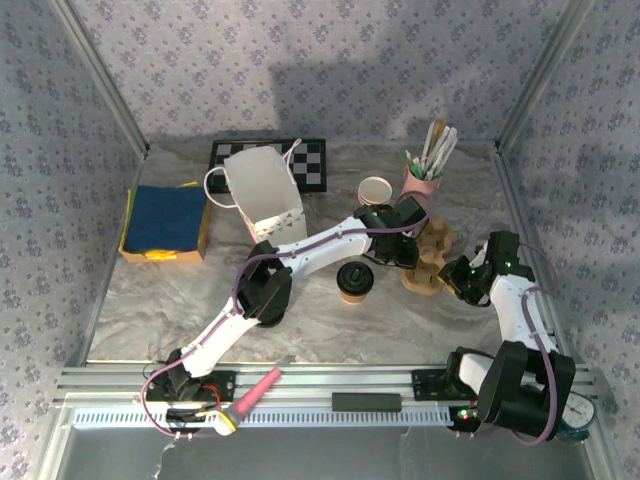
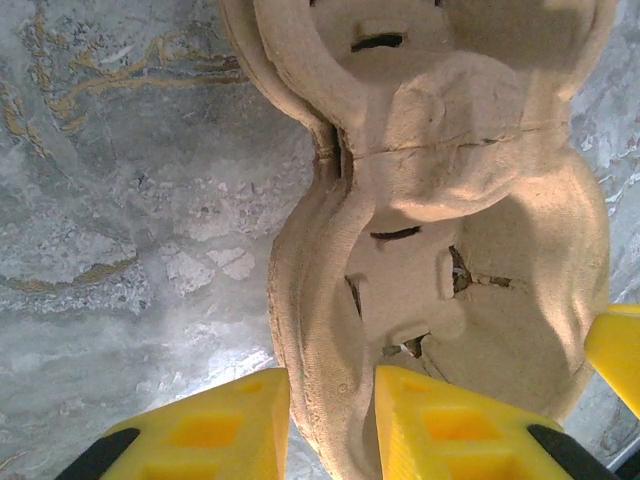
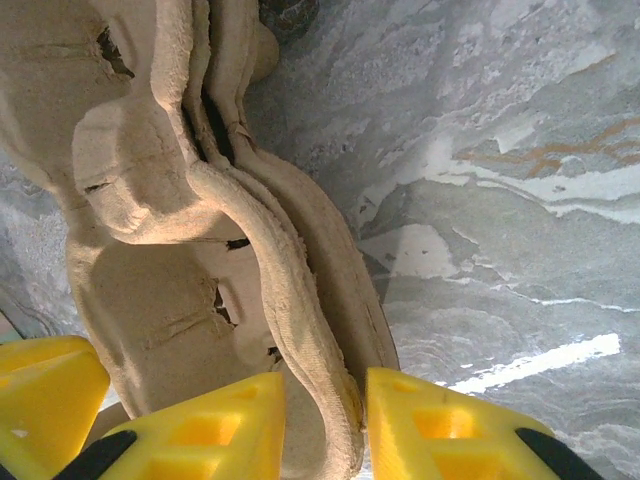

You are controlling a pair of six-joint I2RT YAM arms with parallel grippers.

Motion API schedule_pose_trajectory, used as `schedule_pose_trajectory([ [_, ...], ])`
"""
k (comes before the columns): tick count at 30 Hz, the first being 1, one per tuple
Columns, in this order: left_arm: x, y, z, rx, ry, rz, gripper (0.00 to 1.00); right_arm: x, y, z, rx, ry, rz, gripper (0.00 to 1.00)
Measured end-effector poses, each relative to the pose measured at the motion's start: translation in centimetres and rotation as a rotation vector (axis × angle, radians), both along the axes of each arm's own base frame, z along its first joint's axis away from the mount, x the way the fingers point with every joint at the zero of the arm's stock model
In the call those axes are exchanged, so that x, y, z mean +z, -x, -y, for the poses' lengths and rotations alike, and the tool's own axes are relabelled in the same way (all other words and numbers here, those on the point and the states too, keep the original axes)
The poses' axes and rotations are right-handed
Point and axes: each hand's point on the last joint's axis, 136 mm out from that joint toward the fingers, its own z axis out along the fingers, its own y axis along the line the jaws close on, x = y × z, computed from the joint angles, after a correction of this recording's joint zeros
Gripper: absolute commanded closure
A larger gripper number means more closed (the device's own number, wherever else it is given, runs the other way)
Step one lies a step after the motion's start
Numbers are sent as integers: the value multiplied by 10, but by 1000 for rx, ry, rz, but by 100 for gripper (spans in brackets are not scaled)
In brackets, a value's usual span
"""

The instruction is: Pack the takeout coffee

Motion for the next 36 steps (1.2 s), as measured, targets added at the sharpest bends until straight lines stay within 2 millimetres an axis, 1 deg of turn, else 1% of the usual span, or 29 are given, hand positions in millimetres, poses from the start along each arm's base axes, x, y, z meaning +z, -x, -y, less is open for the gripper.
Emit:
schedule_pose_trajectory([
  [8, 1, 3, 2, -8, 16, -24, 73, 2, -2, -3, 9, -17, 11, 73],
  [17, 2, 2, 2, -2, 25, -37, 74, 1, 0, -7, 16, -37, 14, 73],
  [27, 1, -3, -1, 18, 25, -42, 74, 18, -2, -15, 6, -94, 78, 74],
  [36, 2, -4, -1, 22, 25, -44, 75, 28, -5, -20, 1, -139, 112, 74],
])
